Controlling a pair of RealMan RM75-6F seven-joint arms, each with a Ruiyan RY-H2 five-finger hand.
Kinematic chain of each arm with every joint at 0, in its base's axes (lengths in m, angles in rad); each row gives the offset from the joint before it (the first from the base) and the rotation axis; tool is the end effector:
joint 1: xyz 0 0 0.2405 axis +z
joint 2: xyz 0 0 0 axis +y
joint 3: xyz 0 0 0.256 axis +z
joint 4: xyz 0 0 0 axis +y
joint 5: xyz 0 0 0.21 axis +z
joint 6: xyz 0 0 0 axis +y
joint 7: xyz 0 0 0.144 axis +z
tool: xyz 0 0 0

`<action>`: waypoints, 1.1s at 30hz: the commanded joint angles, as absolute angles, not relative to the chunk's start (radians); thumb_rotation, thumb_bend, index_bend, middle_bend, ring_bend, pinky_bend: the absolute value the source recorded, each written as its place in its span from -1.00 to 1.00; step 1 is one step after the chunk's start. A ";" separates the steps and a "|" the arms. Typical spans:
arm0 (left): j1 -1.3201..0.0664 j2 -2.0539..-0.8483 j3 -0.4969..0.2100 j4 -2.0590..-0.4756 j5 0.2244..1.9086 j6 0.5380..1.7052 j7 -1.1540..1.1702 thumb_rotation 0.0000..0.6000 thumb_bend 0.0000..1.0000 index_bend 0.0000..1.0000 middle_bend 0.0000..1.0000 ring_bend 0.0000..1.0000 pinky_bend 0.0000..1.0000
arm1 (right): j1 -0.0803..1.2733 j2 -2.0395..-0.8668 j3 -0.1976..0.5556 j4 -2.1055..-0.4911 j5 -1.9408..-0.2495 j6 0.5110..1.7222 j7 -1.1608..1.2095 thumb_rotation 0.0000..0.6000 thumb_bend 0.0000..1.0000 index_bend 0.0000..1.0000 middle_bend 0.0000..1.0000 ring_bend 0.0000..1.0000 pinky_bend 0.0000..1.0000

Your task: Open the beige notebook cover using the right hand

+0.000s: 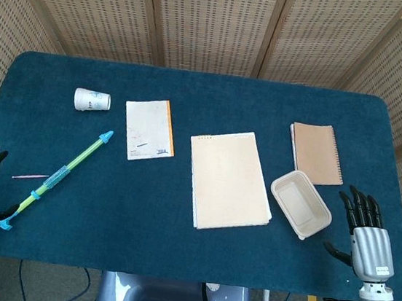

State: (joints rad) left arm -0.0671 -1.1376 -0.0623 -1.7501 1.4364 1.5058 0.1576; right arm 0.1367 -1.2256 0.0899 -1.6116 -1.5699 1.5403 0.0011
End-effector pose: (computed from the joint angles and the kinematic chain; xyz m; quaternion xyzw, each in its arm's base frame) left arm -0.2911 0.1757 0.1489 -0.5714 -0.4002 -0.3794 0.6078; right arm -0.2757 -0.2020 0.1356 0.5840 -0.3620 0.4747 0.5500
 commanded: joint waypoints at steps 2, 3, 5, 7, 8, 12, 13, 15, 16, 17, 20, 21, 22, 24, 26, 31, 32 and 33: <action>-0.068 -1.136 -0.062 -1.753 1.434 1.503 0.160 1.00 -0.62 -1.00 -1.00 -1.00 -0.91 | 0.137 -1.226 0.088 -1.614 -1.574 1.540 0.001 1.00 -0.65 -0.84 -1.00 -1.00 -0.91; -0.068 -1.135 -0.063 -1.753 1.433 1.503 0.160 1.00 -0.62 -1.00 -1.00 -1.00 -0.91 | 0.137 -1.227 0.088 -1.615 -1.577 1.541 0.000 1.00 -0.65 -0.84 -1.00 -1.00 -0.91; -0.068 -1.133 -0.062 -1.755 1.432 1.503 0.162 1.00 -0.62 -1.00 -1.00 -1.00 -0.92 | 0.137 -1.229 0.086 -1.615 -1.584 1.545 -0.002 1.00 -0.65 -0.84 -1.00 -1.00 -0.91; -0.067 -1.133 -0.062 -1.757 1.432 1.503 0.162 1.00 -0.62 -1.00 -1.00 -1.00 -0.92 | 0.136 -1.230 0.082 -1.614 -1.589 1.545 -0.004 1.00 -0.65 -0.84 -1.00 -1.00 -0.91; -0.067 -1.132 -0.062 -1.758 1.433 1.504 0.162 1.00 -0.62 -1.00 -1.00 -1.00 -0.92 | 0.135 -1.230 0.082 -1.614 -1.590 1.545 -0.005 1.00 -0.65 -0.84 -1.00 -1.00 -0.91; -0.066 -1.131 -0.059 -1.761 1.438 1.506 0.162 1.00 -0.62 -1.00 -1.00 -1.00 -0.91 | 0.137 -1.233 0.079 -1.618 -1.597 1.544 -0.006 1.00 -0.70 -0.84 -1.00 -1.00 -0.91; -0.066 -1.131 -0.059 -1.762 1.438 1.505 0.161 1.00 -0.62 -1.00 -1.00 -1.00 -0.91 | 0.140 -1.234 0.080 -1.621 -1.600 1.543 -0.005 1.00 -0.72 -0.84 -1.00 -1.00 -0.91; -0.066 -1.130 -0.060 -1.764 1.437 1.507 0.160 1.00 -0.62 -1.00 -1.00 -1.00 -0.91 | 0.144 -1.237 0.082 -1.629 -1.604 1.542 -0.003 1.00 -0.74 -0.83 -1.00 -1.00 -0.91; -0.066 -1.130 -0.061 -1.764 1.437 1.508 0.160 1.00 -0.62 -1.00 -1.00 -1.00 -0.91 | 0.147 -1.240 0.082 -1.635 -1.607 1.539 -0.003 1.00 -0.74 -0.83 -1.00 -1.00 -0.91; -0.066 -1.129 -0.062 -1.765 1.436 1.508 0.159 1.00 -0.62 -1.00 -1.00 -1.00 -0.91 | 0.151 -1.243 0.084 -1.642 -1.608 1.535 -0.004 1.00 -0.74 -0.82 -1.00 -1.00 -0.91; -0.066 -1.129 -0.062 -1.766 1.438 1.509 0.158 1.00 -0.62 -1.00 -1.00 -1.00 -0.91 | 0.172 -1.255 0.095 -1.668 -1.606 1.512 -0.018 1.00 -0.68 -0.80 -1.00 -1.00 -0.89; -0.066 -1.129 -0.062 -1.767 1.441 1.510 0.157 1.00 -0.62 -1.00 -1.00 -1.00 -0.91 | 0.187 -1.263 0.100 -1.684 -1.609 1.496 -0.034 1.00 -0.61 -0.79 -1.00 -1.00 -0.88; -0.067 -1.128 -0.061 -1.767 1.445 1.510 0.156 1.00 -0.62 -1.00 -1.00 -1.00 -0.91 | 0.211 -1.283 0.109 -1.696 -1.619 1.474 -0.063 1.00 -0.56 -0.79 -1.00 -1.00 -0.87; -0.067 -1.128 -0.059 -1.767 1.448 1.510 0.155 1.00 -0.62 -1.00 -1.00 -1.00 -0.91 | 0.234 -1.317 0.118 -1.710 -1.603 1.440 -0.116 1.00 -0.49 -0.78 -1.00 -1.00 -0.87; -0.067 -1.129 -0.059 -1.766 1.449 1.509 0.155 1.00 -0.62 -1.00 -1.00 -1.00 -0.91 | 0.253 -1.344 0.119 -1.720 -1.589 1.409 -0.150 1.00 -0.49 -0.78 -1.00 -1.00 -0.87; -0.069 -1.129 -0.062 -1.762 1.444 1.508 0.152 1.00 -0.62 -1.00 -1.00 -1.00 -0.92 | 0.288 -1.402 0.116 -1.726 -1.567 1.349 -0.217 1.00 -0.50 -0.77 -1.00 -1.00 -0.86; -0.069 -1.129 -0.062 -1.762 1.443 1.508 0.151 1.00 -0.62 -1.00 -1.00 -1.00 -0.91 | 0.296 -1.418 0.115 -1.724 -1.560 1.336 -0.237 1.00 -0.51 -0.77 -1.00 -1.00 -0.86; -0.069 -1.129 -0.063 -1.761 1.442 1.508 0.151 1.00 -0.62 -1.00 -1.00 -1.00 -0.92 | 0.303 -1.430 0.114 -1.720 -1.557 1.327 -0.252 1.00 -0.51 -0.78 -1.00 -1.00 -0.86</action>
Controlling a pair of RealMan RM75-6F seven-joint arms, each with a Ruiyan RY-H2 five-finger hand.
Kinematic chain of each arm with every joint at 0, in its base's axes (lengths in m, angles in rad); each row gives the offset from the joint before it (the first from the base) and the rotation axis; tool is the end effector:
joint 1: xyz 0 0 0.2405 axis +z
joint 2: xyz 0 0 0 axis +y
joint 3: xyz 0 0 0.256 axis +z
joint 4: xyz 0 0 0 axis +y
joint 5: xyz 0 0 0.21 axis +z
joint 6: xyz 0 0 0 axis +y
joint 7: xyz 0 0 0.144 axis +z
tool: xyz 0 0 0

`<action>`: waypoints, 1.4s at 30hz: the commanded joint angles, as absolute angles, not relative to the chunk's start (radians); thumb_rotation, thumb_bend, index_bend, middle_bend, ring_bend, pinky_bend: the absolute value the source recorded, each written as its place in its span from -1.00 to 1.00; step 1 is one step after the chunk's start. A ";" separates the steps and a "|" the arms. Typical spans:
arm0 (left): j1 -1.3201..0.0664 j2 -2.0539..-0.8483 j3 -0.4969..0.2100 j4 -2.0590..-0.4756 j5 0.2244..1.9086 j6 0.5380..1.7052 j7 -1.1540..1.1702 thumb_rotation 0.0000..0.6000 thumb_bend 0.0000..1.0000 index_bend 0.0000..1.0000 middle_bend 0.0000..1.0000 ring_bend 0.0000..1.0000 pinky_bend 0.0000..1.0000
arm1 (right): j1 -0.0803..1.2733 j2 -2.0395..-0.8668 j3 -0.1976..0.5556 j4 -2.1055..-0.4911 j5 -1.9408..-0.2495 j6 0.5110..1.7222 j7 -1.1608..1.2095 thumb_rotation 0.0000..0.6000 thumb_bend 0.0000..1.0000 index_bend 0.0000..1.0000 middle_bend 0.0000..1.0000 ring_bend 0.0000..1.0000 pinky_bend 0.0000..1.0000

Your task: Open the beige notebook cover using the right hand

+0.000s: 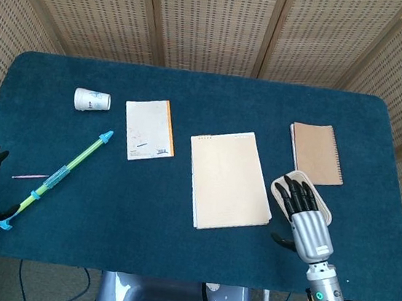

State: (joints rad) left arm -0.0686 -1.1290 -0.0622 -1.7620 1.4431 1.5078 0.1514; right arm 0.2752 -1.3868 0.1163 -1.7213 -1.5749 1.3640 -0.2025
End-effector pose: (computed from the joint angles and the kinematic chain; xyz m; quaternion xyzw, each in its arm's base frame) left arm -0.2881 0.1760 0.1507 -0.5715 -0.4003 -0.3847 0.6043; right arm -0.2007 -0.2307 0.0655 0.6414 -0.3671 0.4895 0.4629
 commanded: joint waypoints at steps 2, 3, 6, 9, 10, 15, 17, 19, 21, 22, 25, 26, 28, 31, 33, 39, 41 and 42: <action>-0.069 -1.131 -0.064 -1.760 1.443 1.510 0.151 1.00 -0.62 -1.00 -1.00 -1.00 -0.92 | 0.317 -1.458 0.115 -1.711 -1.548 1.307 -0.286 1.00 -0.51 -0.78 -1.00 -1.00 -0.86; -0.069 -1.131 -0.064 -1.759 1.444 1.511 0.151 1.00 -0.62 -1.00 -1.00 -1.00 -0.91 | 0.323 -1.468 0.116 -1.706 -1.543 1.301 -0.300 1.00 -0.51 -0.78 -1.00 -1.00 -0.86; -0.067 -1.131 -0.064 -1.760 1.448 1.516 0.150 1.00 -0.62 -1.00 -1.00 -1.00 -0.92 | 0.344 -1.506 0.120 -1.685 -1.530 1.278 -0.345 1.00 -0.51 -0.77 -1.00 -1.00 -0.86; -0.066 -1.130 -0.064 -1.761 1.451 1.520 0.147 1.00 -0.62 -1.00 -1.00 -1.00 -0.91 | 0.360 -1.539 0.118 -1.660 -1.518 1.257 -0.372 1.00 -0.51 -0.77 -1.00 -1.00 -0.86; -0.066 -1.129 -0.064 -1.762 1.451 1.520 0.146 1.00 -0.62 -1.00 -1.00 -1.00 -0.91 | 0.364 -1.549 0.117 -1.651 -1.514 1.252 -0.380 1.00 -0.51 -0.77 -1.00 -1.00 -0.86; -0.065 -1.129 -0.065 -1.761 1.451 1.523 0.149 1.00 -0.62 -1.00 -1.00 -1.00 -0.92 | 0.375 -1.608 0.117 -1.597 -1.506 1.256 -0.403 1.00 -0.50 -0.77 -1.00 -1.00 -0.86; -0.066 -1.130 -0.066 -1.761 1.451 1.523 0.151 1.00 -0.62 -1.00 -1.00 -1.00 -0.92 | 0.381 -1.634 0.117 -1.575 -1.504 1.257 -0.409 1.00 -0.49 -0.77 -1.00 -1.00 -0.86; -0.066 -1.131 -0.065 -1.761 1.452 1.523 0.152 1.00 -0.62 -1.00 -1.00 -1.00 -0.92 | 0.386 -1.651 0.118 -1.563 -1.502 1.256 -0.411 1.00 -0.47 -0.77 -1.00 -1.00 -0.86; -0.066 -1.131 -0.065 -1.762 1.452 1.523 0.153 1.00 -0.62 -1.00 -1.00 -1.00 -0.92 | 0.397 -1.670 0.118 -1.545 -1.497 1.245 -0.420 1.00 -0.43 -0.77 -1.00 -1.00 -0.86; -0.066 -1.131 -0.065 -1.763 1.451 1.523 0.153 1.00 -0.62 -1.00 -1.00 -1.00 -0.92 | 0.401 -1.678 0.119 -1.538 -1.493 1.240 -0.425 1.00 -0.41 -0.77 -1.00 -1.00 -0.86; -0.066 -1.131 -0.066 -1.762 1.450 1.522 0.153 1.00 -0.62 -1.00 -1.00 -1.00 -0.92 | 0.411 -1.695 0.122 -1.520 -1.473 1.223 -0.438 1.00 -0.39 -0.77 -1.00 -1.00 -0.86; -0.066 -1.131 -0.066 -1.762 1.450 1.521 0.152 1.00 -0.62 -1.00 -1.00 -1.00 -0.92 | 0.414 -1.700 0.123 -1.514 -1.467 1.219 -0.443 1.00 -0.37 -0.77 -1.00 -1.00 -0.86; -0.067 -1.131 -0.066 -1.760 1.447 1.519 0.150 1.00 -0.62 -1.00 -1.00 -1.00 -0.92 | 0.420 -1.709 0.124 -1.498 -1.454 1.206 -0.452 1.00 -0.35 -0.77 -1.00 -1.00 -0.86; -0.068 -1.131 -0.067 -1.758 1.445 1.517 0.148 1.00 -0.62 -1.00 -1.00 -1.00 -0.92 | 0.425 -1.720 0.126 -1.479 -1.433 1.194 -0.449 1.00 -0.34 -0.77 -1.00 -1.00 -0.86; -0.068 -1.131 -0.067 -1.758 1.445 1.516 0.147 1.00 -0.62 -1.00 -1.00 -1.00 -0.92 | 0.428 -1.724 0.125 -1.464 -1.422 1.186 -0.446 1.00 -0.31 -0.77 -1.00 -1.00 -0.86; -0.069 -1.132 -0.066 -1.758 1.446 1.514 0.149 1.00 -0.62 -1.00 -1.00 -1.00 -0.92 | 0.431 -1.729 0.118 -1.441 -1.410 1.178 -0.433 1.00 -0.22 -0.77 -1.00 -1.00 -0.86; -0.069 -1.133 -0.066 -1.759 1.447 1.515 0.151 1.00 -0.62 -1.00 -1.00 -1.00 -0.92 | 0.433 -1.730 0.115 -1.434 -1.409 1.177 -0.430 1.00 -0.19 -0.77 -1.00 -1.00 -0.86; -0.069 -1.133 -0.066 -1.759 1.448 1.515 0.152 1.00 -0.62 -1.00 -1.00 -1.00 -0.92 | 0.433 -1.730 0.114 -1.432 -1.408 1.176 -0.428 1.00 -0.19 -0.77 -1.00 -1.00 -0.86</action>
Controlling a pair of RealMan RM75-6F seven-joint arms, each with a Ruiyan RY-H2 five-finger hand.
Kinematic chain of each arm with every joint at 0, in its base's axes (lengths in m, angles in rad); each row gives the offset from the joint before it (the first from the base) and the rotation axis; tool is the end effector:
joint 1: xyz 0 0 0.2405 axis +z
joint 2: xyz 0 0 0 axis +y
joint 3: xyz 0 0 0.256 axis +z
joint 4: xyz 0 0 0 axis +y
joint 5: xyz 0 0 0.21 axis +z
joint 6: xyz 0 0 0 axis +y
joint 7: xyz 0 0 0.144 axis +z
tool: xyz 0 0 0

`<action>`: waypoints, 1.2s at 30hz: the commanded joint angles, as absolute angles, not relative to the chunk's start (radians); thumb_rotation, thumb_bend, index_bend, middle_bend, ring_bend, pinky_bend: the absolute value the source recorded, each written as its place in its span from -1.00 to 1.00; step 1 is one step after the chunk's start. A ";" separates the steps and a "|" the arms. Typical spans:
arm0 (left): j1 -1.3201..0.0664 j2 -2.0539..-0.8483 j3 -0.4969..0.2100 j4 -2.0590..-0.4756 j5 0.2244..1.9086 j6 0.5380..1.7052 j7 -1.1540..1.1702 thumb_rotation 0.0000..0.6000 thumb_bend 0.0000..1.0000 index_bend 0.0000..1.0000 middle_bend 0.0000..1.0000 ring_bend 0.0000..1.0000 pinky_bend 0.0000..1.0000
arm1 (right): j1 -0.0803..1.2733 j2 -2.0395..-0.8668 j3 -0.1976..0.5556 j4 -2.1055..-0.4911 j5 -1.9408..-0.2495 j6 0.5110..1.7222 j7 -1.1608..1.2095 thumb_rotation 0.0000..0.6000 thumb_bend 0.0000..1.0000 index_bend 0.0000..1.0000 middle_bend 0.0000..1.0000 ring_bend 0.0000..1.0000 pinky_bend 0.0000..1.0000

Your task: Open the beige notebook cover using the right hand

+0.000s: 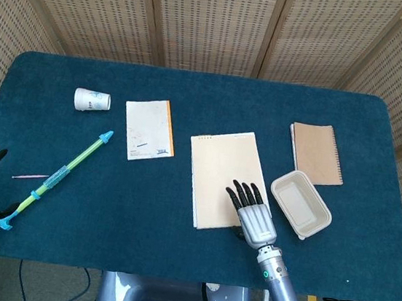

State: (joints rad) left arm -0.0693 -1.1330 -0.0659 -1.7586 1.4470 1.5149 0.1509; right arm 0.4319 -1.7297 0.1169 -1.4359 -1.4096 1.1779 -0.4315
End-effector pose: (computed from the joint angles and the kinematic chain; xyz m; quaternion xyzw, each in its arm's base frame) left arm -0.2873 0.1770 0.1511 -0.5701 -0.3965 -0.3890 0.6054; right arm -0.1783 -0.2592 -0.0487 0.7173 -0.3535 0.3988 0.4489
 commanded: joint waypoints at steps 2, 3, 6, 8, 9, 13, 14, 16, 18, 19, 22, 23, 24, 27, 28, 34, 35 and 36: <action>-0.069 -1.134 -0.065 -1.760 1.448 1.515 0.153 1.00 -0.62 -1.00 -1.00 -1.00 -0.92 | 0.433 -1.730 0.111 -1.429 -1.405 1.174 -0.425 1.00 -0.19 -0.77 -1.00 -1.00 -0.86; -0.069 -1.134 -0.065 -1.760 1.448 1.515 0.153 1.00 -0.62 -1.00 -1.00 -1.00 -0.92 | 0.433 -1.730 0.109 -1.428 -1.405 1.174 -0.423 1.00 -0.17 -0.77 -1.00 -1.00 -0.86; -0.070 -1.134 -0.064 -1.761 1.448 1.512 0.155 1.00 -0.62 -1.00 -1.00 -1.00 -0.92 | 0.434 -1.730 0.103 -1.420 -1.404 1.173 -0.421 1.00 -0.05 -0.77 -1.00 -1.00 -0.86; -0.071 -1.135 -0.065 -1.761 1.447 1.512 0.154 1.00 -0.62 -1.00 -1.00 -1.00 -0.92 | 0.435 -1.731 0.100 -1.415 -1.402 1.170 -0.414 1.00 0.00 -0.77 -1.00 -1.00 -0.86; -0.071 -1.135 -0.065 -1.761 1.447 1.512 0.154 1.00 -0.62 -1.00 -1.00 -1.00 -0.92 | 0.435 -1.732 0.099 -1.414 -1.402 1.169 -0.410 1.00 -0.01 -0.77 -1.00 -1.00 -0.86; -0.071 -1.135 -0.065 -1.761 1.447 1.512 0.155 1.00 -0.62 -1.00 -1.00 -1.00 -0.92 | 0.438 -1.736 0.097 -1.405 -1.401 1.168 -0.407 1.00 -0.02 -0.77 -1.00 -1.00 -0.86; -0.071 -1.135 -0.065 -1.761 1.447 1.512 0.155 1.00 -0.62 -1.00 -1.00 -1.00 -0.92 | 0.439 -1.738 0.097 -1.402 -1.399 1.166 -0.407 1.00 -0.02 -0.77 -1.00 -1.00 -0.86; -0.071 -1.135 -0.064 -1.761 1.447 1.512 0.155 1.00 -0.62 -1.00 -1.00 -1.00 -0.92 | 0.440 -1.741 0.097 -1.398 -1.393 1.160 -0.406 1.00 -0.02 -0.77 -1.00 -1.00 -0.86; -0.071 -1.135 -0.065 -1.761 1.447 1.512 0.155 1.00 -0.62 -1.00 -1.00 -1.00 -0.92 | 0.442 -1.743 0.096 -1.395 -1.385 1.151 -0.404 1.00 -0.03 -0.77 -1.00 -1.00 -0.86; -0.071 -1.135 -0.065 -1.761 1.447 1.512 0.155 1.00 -0.62 -1.00 -1.00 -1.00 -0.92 | 0.443 -1.744 0.095 -1.392 -1.383 1.148 -0.404 1.00 -0.03 -0.77 -1.00 -1.00 -0.86; -0.072 -1.135 -0.065 -1.760 1.445 1.511 0.153 1.00 -0.62 -1.00 -1.00 -1.00 -0.92 | 0.444 -1.748 0.089 -1.383 -1.379 1.141 -0.403 1.00 -0.03 -0.77 -1.00 -1.00 -0.86; -0.072 -1.135 -0.066 -1.760 1.444 1.510 0.153 1.00 -0.62 -1.00 -1.00 -1.00 -0.92 | 0.445 -1.749 0.088 -1.381 -1.378 1.139 -0.403 1.00 -0.04 -0.77 -1.00 -1.00 -0.86; -0.072 -1.135 -0.066 -1.760 1.444 1.510 0.154 1.00 -0.62 -1.00 -1.00 -1.00 -0.92 | 0.445 -1.749 0.087 -1.379 -1.377 1.138 -0.402 1.00 -0.04 -0.77 -1.00 -1.00 -0.86; -0.072 -1.135 -0.065 -1.760 1.446 1.512 0.153 1.00 -0.62 -1.00 -1.00 -1.00 -0.92 | 0.446 -1.753 0.082 -1.371 -1.373 1.133 -0.394 1.00 -0.04 -0.77 -1.00 -1.00 -0.86; -0.072 -1.134 -0.065 -1.761 1.447 1.512 0.153 1.00 -0.62 -1.00 -1.00 -1.00 -0.92 | 0.446 -1.755 0.082 -1.367 -1.373 1.132 -0.393 1.00 -0.04 -0.77 -1.00 -1.00 -0.86; -0.071 -1.135 -0.064 -1.761 1.450 1.514 0.154 1.00 -0.62 -1.00 -1.00 -1.00 -0.92 | 0.447 -1.764 0.082 -1.348 -1.364 1.126 -0.383 1.00 -0.04 -0.77 -1.00 -1.00 -0.86; -0.072 -1.135 -0.063 -1.761 1.450 1.513 0.154 1.00 -0.62 -1.00 -1.00 -1.00 -0.92 | 0.448 -1.766 0.081 -1.344 -1.362 1.124 -0.382 1.00 -0.04 -0.77 -1.00 -1.00 -0.86; -0.072 -1.135 -0.063 -1.761 1.450 1.512 0.154 1.00 -0.62 -1.00 -1.00 -1.00 -0.92 | 0.448 -1.767 0.080 -1.341 -1.361 1.122 -0.381 1.00 -0.04 -0.77 -1.00 -1.00 -0.86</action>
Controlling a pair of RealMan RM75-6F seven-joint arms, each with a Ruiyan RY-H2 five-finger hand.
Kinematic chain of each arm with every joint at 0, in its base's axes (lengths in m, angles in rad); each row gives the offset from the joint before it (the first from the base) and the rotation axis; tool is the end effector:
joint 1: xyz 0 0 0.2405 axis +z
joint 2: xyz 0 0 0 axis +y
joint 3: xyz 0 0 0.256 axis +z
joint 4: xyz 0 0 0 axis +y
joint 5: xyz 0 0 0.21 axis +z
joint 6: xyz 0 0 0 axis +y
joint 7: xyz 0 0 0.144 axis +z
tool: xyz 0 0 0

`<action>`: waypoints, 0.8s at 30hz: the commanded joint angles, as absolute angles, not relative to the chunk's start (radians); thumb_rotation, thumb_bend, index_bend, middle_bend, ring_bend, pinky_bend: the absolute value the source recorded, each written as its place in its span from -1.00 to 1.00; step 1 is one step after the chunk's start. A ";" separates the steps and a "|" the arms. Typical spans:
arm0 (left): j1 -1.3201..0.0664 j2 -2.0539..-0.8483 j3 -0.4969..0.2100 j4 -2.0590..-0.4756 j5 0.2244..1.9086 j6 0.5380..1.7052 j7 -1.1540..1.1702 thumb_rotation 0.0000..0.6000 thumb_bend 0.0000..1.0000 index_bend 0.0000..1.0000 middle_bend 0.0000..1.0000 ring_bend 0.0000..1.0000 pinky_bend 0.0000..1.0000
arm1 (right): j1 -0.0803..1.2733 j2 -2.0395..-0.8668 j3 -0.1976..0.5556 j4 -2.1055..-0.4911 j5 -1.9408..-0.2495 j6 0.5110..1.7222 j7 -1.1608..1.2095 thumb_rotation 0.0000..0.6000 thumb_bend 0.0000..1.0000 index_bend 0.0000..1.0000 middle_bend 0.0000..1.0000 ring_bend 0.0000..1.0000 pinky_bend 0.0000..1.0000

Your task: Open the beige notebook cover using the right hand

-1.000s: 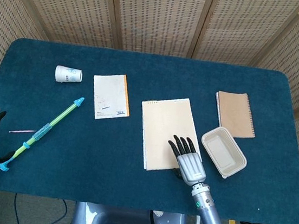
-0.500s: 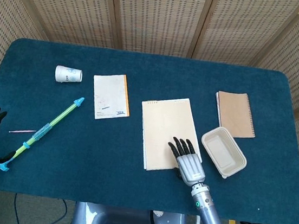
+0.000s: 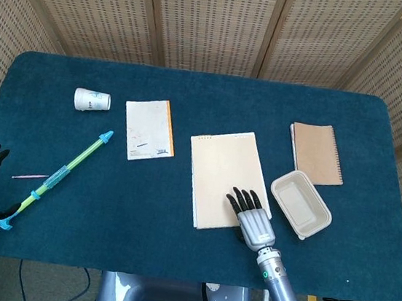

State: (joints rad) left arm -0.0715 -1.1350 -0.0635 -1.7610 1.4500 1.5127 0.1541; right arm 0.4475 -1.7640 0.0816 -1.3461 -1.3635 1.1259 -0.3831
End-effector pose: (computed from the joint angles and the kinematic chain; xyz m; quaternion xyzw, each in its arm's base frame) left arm -0.2860 0.1771 0.1496 -0.5723 -0.3968 -0.3893 0.6029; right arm -0.1963 -0.2583 -0.0686 0.7302 -0.3781 0.3645 0.4369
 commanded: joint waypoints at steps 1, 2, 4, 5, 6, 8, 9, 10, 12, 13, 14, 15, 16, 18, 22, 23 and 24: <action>-0.072 -1.135 -0.063 -1.761 1.450 1.511 0.155 1.00 -0.62 -1.00 -1.00 -1.00 -0.92 | 0.449 -1.769 0.080 -1.337 -1.360 1.121 -0.382 1.00 -0.04 -0.77 -1.00 -1.00 -0.86; -0.072 -1.136 -0.063 -1.761 1.450 1.511 0.155 1.00 -0.62 -1.00 -1.00 -1.00 -0.92 | 0.449 -1.772 0.080 -1.333 -1.359 1.122 -0.381 1.00 -0.04 -0.77 -1.00 -1.00 -0.86; -0.072 -1.136 -0.062 -1.761 1.452 1.511 0.155 1.00 -0.62 -1.00 -1.00 -1.00 -0.92 | 0.448 -1.776 0.081 -1.328 -1.355 1.123 -0.379 1.00 -0.04 -0.77 -1.00 -1.00 -0.86; -0.072 -1.136 -0.062 -1.761 1.452 1.512 0.155 1.00 -0.62 -1.00 -1.00 -1.00 -0.92 | 0.447 -1.779 0.082 -1.325 -1.354 1.124 -0.377 1.00 -0.04 -0.77 -1.00 -1.00 -0.86; -0.072 -1.137 -0.062 -1.762 1.453 1.513 0.155 1.00 -0.62 -1.00 -1.00 -1.00 -0.92 | 0.447 -1.781 0.083 -1.324 -1.354 1.126 -0.375 1.00 -0.04 -0.77 -1.00 -1.00 -0.86; -0.072 -1.137 -0.062 -1.761 1.454 1.514 0.155 1.00 -0.62 -1.00 -1.00 -1.00 -0.92 | 0.447 -1.783 0.083 -1.321 -1.355 1.129 -0.372 1.00 -0.04 -0.77 -1.00 -1.00 -0.86; -0.072 -1.137 -0.061 -1.762 1.455 1.514 0.155 1.00 -0.62 -1.00 -1.00 -1.00 -0.92 | 0.447 -1.784 0.083 -1.320 -1.356 1.130 -0.372 1.00 -0.05 -0.77 -1.00 -1.00 -0.85; -0.072 -1.137 -0.061 -1.762 1.456 1.514 0.154 1.00 -0.62 -1.00 -1.00 -1.00 -0.92 | 0.448 -1.785 0.084 -1.319 -1.356 1.130 -0.370 1.00 -0.05 -0.76 -1.00 -1.00 -0.85; -0.072 -1.137 -0.061 -1.762 1.458 1.515 0.154 1.00 -0.62 -1.00 -1.00 -1.00 -0.92 | 0.449 -1.787 0.086 -1.318 -1.352 1.129 -0.371 1.00 -0.05 -0.75 -1.00 -1.00 -0.83; -0.071 -1.137 -0.061 -1.763 1.458 1.515 0.154 1.00 -0.62 -1.00 -1.00 -1.00 -0.92 | 0.449 -1.787 0.087 -1.317 -1.350 1.128 -0.372 1.00 -0.05 -0.75 -1.00 -1.00 -0.83; -0.071 -1.137 -0.060 -1.763 1.459 1.516 0.153 1.00 -0.62 -1.00 -1.00 -1.00 -0.92 | 0.449 -1.788 0.087 -1.317 -1.349 1.128 -0.373 1.00 -0.05 -0.75 -1.00 -1.00 -0.83; -0.071 -1.137 -0.060 -1.763 1.459 1.516 0.153 1.00 -0.62 -1.00 -1.00 -1.00 -0.92 | 0.449 -1.788 0.086 -1.317 -1.349 1.129 -0.374 1.00 -0.05 -0.75 -1.00 -1.00 -0.83; -0.071 -1.137 -0.060 -1.762 1.459 1.516 0.153 1.00 -0.62 -1.00 -1.00 -1.00 -0.92 | 0.449 -1.789 0.086 -1.317 -1.349 1.130 -0.374 1.00 -0.05 -0.75 -1.00 -1.00 -0.83; -0.071 -1.137 -0.060 -1.762 1.458 1.515 0.154 1.00 -0.62 -1.00 -1.00 -1.00 -0.92 | 0.449 -1.791 0.087 -1.316 -1.348 1.131 -0.374 1.00 -0.05 -0.75 -1.00 -1.00 -0.82; -0.072 -1.139 -0.059 -1.762 1.460 1.515 0.156 1.00 -0.62 -1.00 -1.00 -1.00 -0.92 | 0.449 -1.792 0.088 -1.315 -1.345 1.130 -0.375 1.00 -0.04 -0.74 -1.00 -1.00 -0.82; -0.072 -1.139 -0.059 -1.762 1.460 1.514 0.156 1.00 -0.62 -1.00 -1.00 -1.00 -0.92 | 0.450 -1.793 0.089 -1.315 -1.343 1.129 -0.376 1.00 -0.04 -0.74 -1.00 -1.00 -0.81; -0.072 -1.139 -0.059 -1.762 1.460 1.514 0.156 1.00 -0.62 -1.00 -1.00 -1.00 -0.92 | 0.450 -1.794 0.089 -1.315 -1.342 1.129 -0.376 1.00 -0.03 -0.74 -1.00 -1.00 -0.81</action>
